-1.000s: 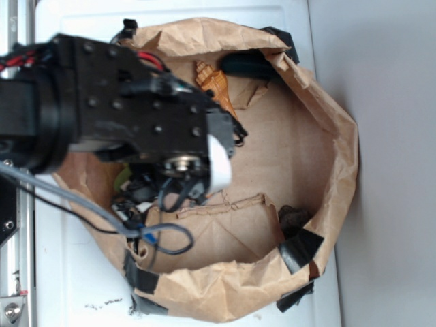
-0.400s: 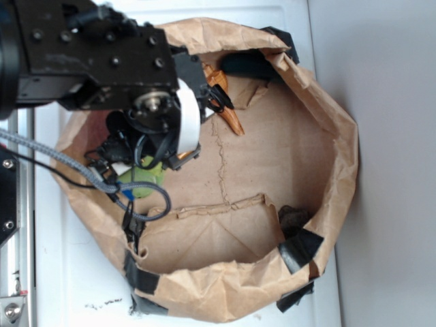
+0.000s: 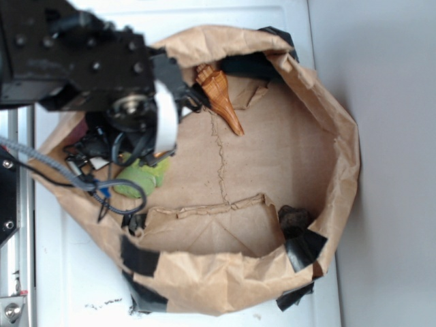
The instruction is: Grab the green animal.
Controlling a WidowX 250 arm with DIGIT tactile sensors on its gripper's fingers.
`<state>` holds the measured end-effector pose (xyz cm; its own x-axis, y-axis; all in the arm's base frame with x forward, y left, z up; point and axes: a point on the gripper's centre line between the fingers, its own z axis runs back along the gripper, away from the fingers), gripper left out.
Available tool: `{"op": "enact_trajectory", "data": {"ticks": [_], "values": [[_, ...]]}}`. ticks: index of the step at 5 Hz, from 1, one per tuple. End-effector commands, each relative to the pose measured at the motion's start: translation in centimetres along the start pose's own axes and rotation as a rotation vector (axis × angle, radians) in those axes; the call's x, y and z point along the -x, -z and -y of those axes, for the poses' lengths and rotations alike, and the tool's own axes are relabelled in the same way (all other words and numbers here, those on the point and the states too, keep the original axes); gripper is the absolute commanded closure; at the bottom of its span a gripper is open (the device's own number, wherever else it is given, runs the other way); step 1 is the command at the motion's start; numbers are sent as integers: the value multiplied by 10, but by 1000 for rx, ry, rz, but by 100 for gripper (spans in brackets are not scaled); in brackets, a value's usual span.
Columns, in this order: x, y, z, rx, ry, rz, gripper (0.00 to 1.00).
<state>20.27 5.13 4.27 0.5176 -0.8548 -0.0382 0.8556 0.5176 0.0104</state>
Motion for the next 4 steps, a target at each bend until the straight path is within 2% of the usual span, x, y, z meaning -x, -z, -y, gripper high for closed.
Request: {"op": "enact_trajectory", "data": {"ticks": [1, 3, 4], "values": [[-26, 19, 5, -58, -38, 48, 0], [-56, 16, -16, -24, -102, 57, 0], [-53, 13, -20, -9, -119, 80, 100]]}}
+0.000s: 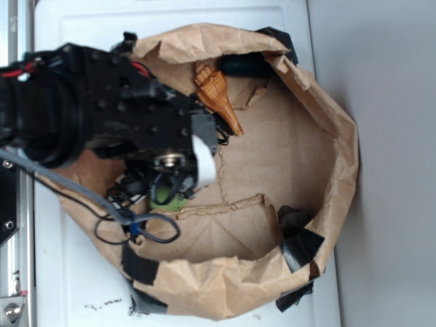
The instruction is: Grab the green animal.
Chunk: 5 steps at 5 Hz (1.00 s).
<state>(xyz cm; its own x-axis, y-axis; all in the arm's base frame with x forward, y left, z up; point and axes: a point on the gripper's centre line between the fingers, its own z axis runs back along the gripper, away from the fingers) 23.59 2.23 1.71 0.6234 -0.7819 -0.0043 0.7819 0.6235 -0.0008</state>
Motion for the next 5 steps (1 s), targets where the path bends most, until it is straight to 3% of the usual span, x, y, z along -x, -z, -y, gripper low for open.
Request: {"op": "enact_trajectory", "data": {"ticks": [1, 2, 3, 4, 5], "values": [[-9, -16, -8, 4, -1, 63, 100], [-7, -41, -16, 50, -127, 104, 100], [2, -74, -26, 184, -388, 148, 100], [11, -94, -30, 251, -576, 186, 100], [20, -118, -9, 232, -822, 236, 100]]}}
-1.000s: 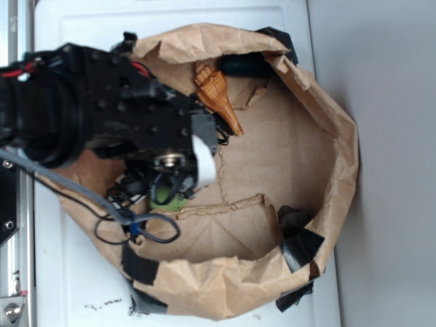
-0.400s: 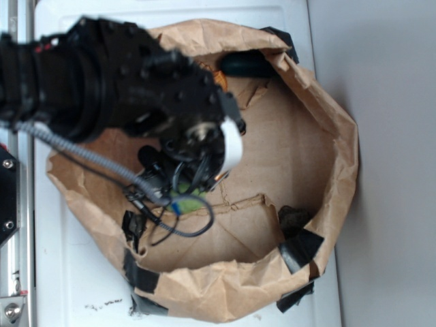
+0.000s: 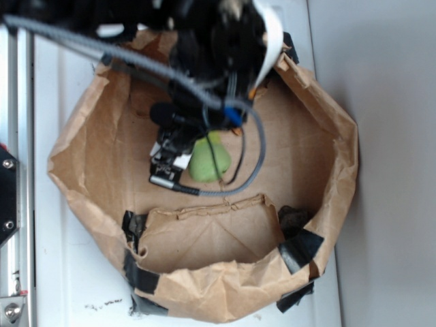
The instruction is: Grab the green animal.
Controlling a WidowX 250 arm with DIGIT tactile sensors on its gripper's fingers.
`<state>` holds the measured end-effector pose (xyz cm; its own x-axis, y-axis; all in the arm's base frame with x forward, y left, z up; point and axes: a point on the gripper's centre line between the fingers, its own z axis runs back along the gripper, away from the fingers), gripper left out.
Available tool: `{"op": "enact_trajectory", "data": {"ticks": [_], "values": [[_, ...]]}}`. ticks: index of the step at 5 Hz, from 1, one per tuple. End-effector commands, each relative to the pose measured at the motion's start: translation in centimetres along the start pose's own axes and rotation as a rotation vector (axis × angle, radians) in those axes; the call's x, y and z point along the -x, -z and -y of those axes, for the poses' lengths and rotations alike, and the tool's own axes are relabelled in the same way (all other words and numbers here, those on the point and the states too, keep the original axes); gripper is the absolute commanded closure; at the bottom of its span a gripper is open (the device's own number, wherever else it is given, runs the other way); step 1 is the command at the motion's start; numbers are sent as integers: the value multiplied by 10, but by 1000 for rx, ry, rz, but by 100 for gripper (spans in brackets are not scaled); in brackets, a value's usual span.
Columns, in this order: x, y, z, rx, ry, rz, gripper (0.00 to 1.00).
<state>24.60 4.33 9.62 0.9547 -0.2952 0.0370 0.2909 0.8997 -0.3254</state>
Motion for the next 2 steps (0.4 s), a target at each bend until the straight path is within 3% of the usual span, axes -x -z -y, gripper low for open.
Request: {"op": "enact_trajectory", "data": {"ticks": [1, 2], "values": [[14, -50, 29, -38, -336, 246, 100], [-5, -59, 33, -66, -344, 305, 100]]}}
